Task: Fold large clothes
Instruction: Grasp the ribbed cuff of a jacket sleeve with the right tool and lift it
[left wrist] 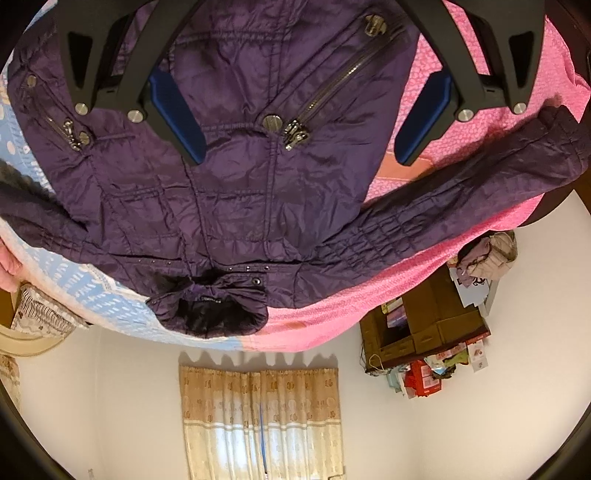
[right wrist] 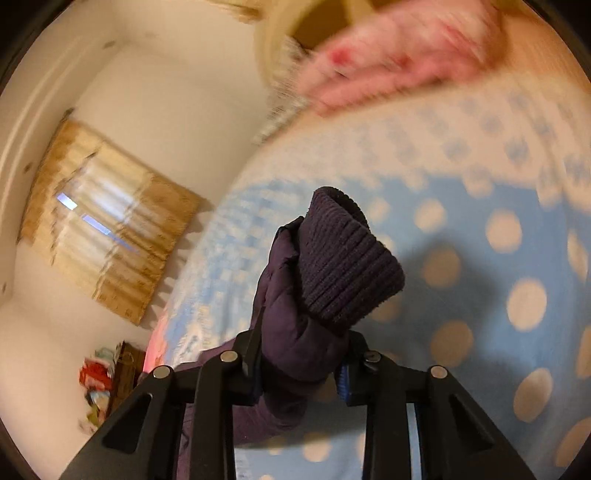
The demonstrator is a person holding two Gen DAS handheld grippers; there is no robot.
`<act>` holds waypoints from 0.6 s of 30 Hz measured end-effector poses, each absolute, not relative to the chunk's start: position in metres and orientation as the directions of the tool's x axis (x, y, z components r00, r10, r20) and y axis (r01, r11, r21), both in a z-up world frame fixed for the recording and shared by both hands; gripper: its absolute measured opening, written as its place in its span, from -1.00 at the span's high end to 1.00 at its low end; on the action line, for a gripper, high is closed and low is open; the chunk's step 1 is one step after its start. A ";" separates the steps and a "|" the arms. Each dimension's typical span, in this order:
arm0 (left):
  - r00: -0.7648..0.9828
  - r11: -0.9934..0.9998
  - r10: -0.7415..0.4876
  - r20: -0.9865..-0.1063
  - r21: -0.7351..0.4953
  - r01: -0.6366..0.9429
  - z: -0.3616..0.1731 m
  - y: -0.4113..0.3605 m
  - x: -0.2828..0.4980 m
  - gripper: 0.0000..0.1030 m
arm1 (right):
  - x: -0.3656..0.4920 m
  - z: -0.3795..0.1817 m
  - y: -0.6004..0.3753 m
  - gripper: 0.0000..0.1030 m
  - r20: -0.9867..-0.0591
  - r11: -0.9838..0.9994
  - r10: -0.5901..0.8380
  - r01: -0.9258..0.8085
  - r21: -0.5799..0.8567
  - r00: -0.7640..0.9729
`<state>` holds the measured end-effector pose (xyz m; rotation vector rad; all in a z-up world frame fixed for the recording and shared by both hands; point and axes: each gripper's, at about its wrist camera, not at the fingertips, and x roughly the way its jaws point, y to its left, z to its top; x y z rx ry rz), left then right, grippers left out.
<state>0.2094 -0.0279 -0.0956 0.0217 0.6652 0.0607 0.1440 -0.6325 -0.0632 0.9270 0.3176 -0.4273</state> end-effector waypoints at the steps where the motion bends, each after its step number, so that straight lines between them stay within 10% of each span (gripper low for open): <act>1: 0.790 0.998 0.055 -0.611 0.029 -0.047 -0.093 -0.027 0.207 -1.00 | 0.146 -0.049 -0.629 0.43 -0.421 0.558 -0.220 0.467 0.686 0.880; 18: 0.817 0.998 0.018 -0.576 -0.045 -0.054 -0.078 0.003 0.186 -1.00 | 0.227 0.165 -0.358 0.44 -0.208 0.999 0.010 -0.021 -0.048 0.978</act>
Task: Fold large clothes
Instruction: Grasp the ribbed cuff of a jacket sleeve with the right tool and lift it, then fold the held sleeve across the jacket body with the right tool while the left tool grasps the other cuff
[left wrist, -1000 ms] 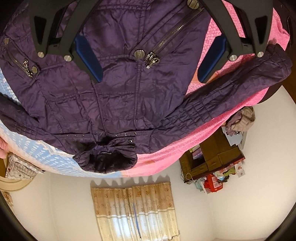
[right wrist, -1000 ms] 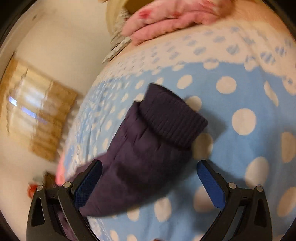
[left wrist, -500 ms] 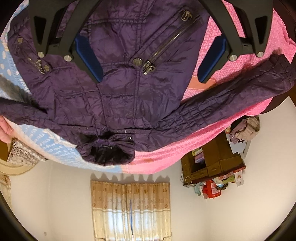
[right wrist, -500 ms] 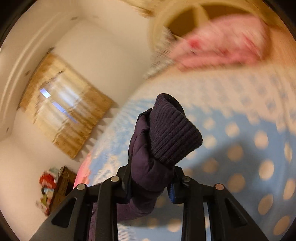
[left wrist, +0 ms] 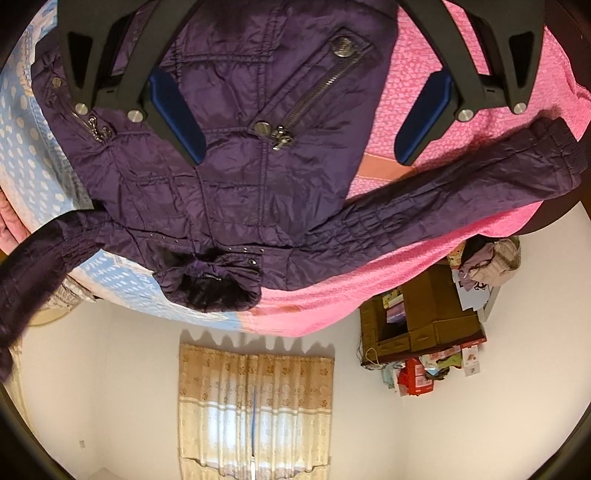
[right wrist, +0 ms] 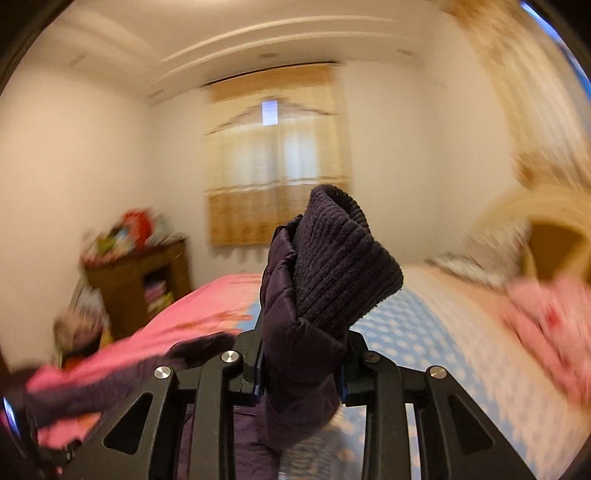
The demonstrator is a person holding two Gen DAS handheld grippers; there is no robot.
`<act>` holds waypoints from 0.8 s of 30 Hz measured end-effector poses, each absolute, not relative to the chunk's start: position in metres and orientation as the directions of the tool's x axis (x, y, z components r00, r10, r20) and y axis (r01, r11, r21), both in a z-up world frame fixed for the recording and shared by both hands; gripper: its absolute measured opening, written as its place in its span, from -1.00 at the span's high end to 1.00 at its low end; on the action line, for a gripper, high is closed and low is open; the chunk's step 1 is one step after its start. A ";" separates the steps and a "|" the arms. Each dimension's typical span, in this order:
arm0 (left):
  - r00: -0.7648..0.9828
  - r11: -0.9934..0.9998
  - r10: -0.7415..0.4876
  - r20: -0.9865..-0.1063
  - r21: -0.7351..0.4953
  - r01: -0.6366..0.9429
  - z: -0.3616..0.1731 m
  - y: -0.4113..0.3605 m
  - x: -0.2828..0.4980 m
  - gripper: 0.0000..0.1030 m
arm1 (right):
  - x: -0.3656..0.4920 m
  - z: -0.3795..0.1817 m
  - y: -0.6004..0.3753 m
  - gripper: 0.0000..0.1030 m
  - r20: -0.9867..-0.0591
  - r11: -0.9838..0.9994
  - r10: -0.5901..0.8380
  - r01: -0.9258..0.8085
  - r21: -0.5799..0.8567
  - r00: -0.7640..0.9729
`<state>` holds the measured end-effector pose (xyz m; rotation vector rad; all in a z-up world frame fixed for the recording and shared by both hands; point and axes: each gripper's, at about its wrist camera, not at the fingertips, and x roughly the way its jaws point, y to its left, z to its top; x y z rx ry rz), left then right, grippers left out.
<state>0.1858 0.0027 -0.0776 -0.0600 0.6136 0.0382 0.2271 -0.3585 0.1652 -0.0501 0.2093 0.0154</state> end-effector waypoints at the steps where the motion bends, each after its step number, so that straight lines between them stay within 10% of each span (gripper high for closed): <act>1: 0.818 0.997 0.019 -0.575 -0.048 -0.057 -0.078 0.006 0.185 -1.00 | 0.230 0.164 -0.332 0.44 -0.223 0.993 0.041 -0.064 -0.095 0.974; 8: 0.813 0.992 0.070 -0.578 -0.047 -0.119 -0.081 0.033 0.186 -1.00 | 0.275 0.100 -0.170 0.44 -0.399 0.888 0.161 -0.309 -0.341 0.903; 18: 0.791 0.980 0.158 -0.591 -0.007 -0.201 -0.091 0.068 0.191 -1.00 | 0.339 -0.041 -0.106 0.41 -0.640 0.888 0.253 -0.436 -0.144 0.726; 24: 0.739 0.987 0.079 -0.669 -0.051 -0.152 -0.105 0.074 0.214 -1.00 | 0.334 -0.073 -0.117 -0.28 -0.701 0.881 0.358 -0.471 0.036 0.616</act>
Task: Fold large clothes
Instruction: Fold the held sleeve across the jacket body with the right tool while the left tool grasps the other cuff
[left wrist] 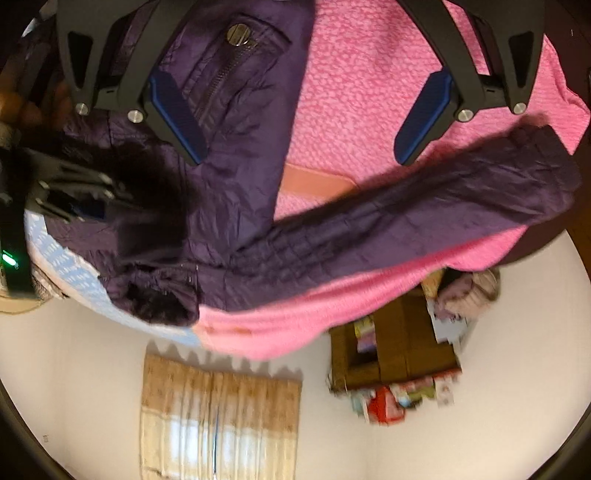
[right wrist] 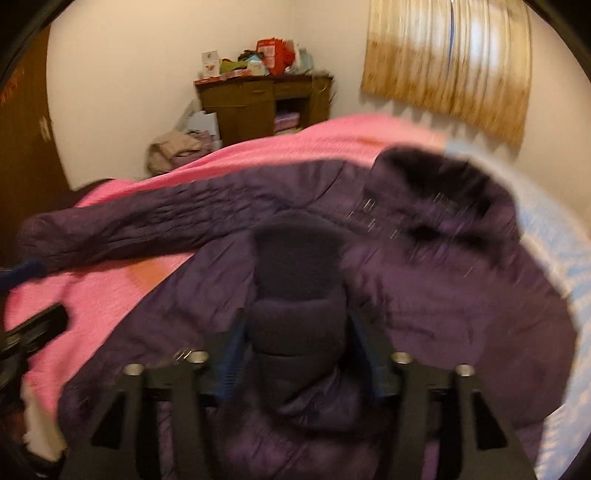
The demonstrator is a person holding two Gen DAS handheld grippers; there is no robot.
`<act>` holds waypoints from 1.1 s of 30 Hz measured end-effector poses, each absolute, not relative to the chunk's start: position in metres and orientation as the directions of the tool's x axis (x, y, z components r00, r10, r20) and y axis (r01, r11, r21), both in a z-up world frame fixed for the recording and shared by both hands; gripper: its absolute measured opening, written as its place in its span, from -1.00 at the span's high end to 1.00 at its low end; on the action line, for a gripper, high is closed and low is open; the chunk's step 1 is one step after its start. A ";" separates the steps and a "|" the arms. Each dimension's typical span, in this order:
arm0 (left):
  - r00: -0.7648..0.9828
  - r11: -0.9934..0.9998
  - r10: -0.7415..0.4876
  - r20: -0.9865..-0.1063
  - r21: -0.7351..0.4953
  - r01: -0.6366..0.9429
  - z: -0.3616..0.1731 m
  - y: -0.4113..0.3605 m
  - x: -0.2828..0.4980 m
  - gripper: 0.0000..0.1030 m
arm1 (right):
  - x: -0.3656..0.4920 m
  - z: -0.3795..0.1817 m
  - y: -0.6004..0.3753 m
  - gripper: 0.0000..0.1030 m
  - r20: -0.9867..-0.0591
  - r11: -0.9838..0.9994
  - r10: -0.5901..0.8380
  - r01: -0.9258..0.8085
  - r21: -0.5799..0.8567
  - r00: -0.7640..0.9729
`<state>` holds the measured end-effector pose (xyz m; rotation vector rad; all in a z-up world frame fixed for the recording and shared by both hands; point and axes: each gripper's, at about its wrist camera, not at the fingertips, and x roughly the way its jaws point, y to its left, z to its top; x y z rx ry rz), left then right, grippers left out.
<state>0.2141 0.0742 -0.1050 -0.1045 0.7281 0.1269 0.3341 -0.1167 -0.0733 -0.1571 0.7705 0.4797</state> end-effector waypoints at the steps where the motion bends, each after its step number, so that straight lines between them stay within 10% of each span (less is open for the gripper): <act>1: 0.742 0.989 0.070 -0.667 -0.053 -0.140 -0.104 0.074 0.217 -1.00 | 0.326 -0.074 -0.122 -0.28 -0.693 0.882 0.359 -0.469 0.034 0.625; 13: 0.677 0.982 -0.129 -0.725 -0.187 -0.012 -0.107 0.021 0.286 -0.94 | 0.265 -0.086 -0.201 -0.31 -0.658 0.928 0.328 -0.362 0.089 0.678; 16: 0.619 0.985 -0.122 -0.776 -0.169 -0.017 -0.131 0.011 0.304 -0.67 | 0.260 -0.098 -0.208 -0.31 -0.653 0.929 0.341 -0.351 0.121 0.676; 20: 0.583 0.939 -0.292 -0.758 -0.342 0.027 -0.144 0.012 0.304 0.40 | 0.260 -0.114 -0.212 -0.31 -0.664 0.934 0.336 -0.325 0.146 0.668; 33: 0.724 0.992 -0.125 -0.679 -0.107 0.071 -0.089 0.014 0.306 0.66 | 0.261 -0.127 -0.220 -0.32 -0.673 0.940 0.334 -0.289 0.183 0.659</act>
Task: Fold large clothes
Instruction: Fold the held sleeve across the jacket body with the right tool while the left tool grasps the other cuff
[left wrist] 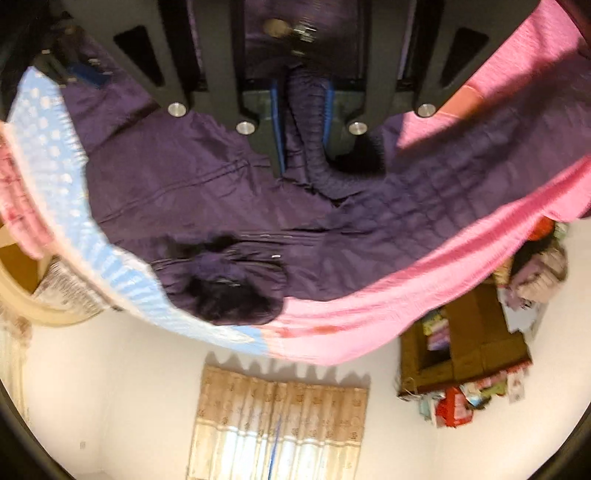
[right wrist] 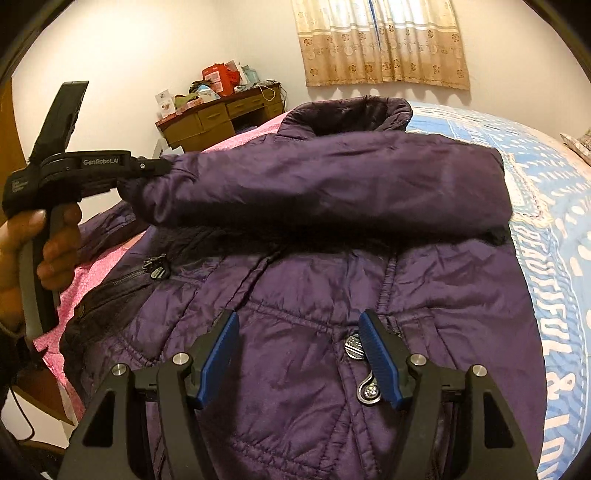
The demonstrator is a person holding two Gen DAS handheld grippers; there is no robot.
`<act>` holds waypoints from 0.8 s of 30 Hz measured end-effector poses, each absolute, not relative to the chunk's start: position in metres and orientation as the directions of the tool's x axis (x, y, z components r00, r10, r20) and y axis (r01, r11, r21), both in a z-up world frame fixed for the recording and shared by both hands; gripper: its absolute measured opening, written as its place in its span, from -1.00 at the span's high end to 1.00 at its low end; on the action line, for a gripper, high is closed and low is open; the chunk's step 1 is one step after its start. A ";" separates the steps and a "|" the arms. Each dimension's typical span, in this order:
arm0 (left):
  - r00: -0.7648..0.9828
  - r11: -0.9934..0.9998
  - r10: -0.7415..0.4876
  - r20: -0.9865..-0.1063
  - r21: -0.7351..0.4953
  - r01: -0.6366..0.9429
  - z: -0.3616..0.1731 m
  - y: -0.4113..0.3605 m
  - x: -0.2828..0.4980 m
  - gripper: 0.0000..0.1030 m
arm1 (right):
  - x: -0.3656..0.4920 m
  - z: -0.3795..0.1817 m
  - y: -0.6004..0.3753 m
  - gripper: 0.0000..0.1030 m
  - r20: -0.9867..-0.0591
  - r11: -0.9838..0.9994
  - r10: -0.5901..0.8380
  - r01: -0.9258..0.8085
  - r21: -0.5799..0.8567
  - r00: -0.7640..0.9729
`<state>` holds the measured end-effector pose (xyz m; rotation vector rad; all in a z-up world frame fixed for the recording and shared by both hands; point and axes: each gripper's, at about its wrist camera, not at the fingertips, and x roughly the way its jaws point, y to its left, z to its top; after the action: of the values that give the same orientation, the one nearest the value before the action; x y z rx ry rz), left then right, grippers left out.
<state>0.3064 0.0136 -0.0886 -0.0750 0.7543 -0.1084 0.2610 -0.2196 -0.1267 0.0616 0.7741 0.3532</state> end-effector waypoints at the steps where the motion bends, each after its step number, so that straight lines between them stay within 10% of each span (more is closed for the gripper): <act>1: 0.718 0.993 -0.116 -0.686 -0.095 0.069 -0.094 0.015 0.309 0.66 | 0.262 -0.128 -0.218 -0.34 -0.679 0.940 0.331 -0.290 0.178 0.655; 6: 0.669 0.998 -0.048 -0.741 -0.017 0.053 -0.134 0.014 0.324 0.47 | 0.263 -0.121 -0.211 -0.37 -0.741 0.945 0.288 -0.307 0.116 0.606; 15: 0.826 0.994 0.057 -0.561 0.111 0.007 -0.080 0.008 0.297 -0.39 | 0.321 -0.030 -0.297 -0.37 -0.623 0.990 0.112 -0.033 0.137 0.774; 24: 0.736 0.976 0.171 -0.655 0.216 -0.034 -0.132 -0.020 0.345 -0.40 | 0.435 -0.085 -0.303 -0.37 -0.695 0.987 0.101 0.014 0.158 0.712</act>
<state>0.3446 -0.0199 -0.1322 0.1952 0.7361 0.1134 0.4349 -0.3035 -0.0850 0.1554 0.7774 0.0488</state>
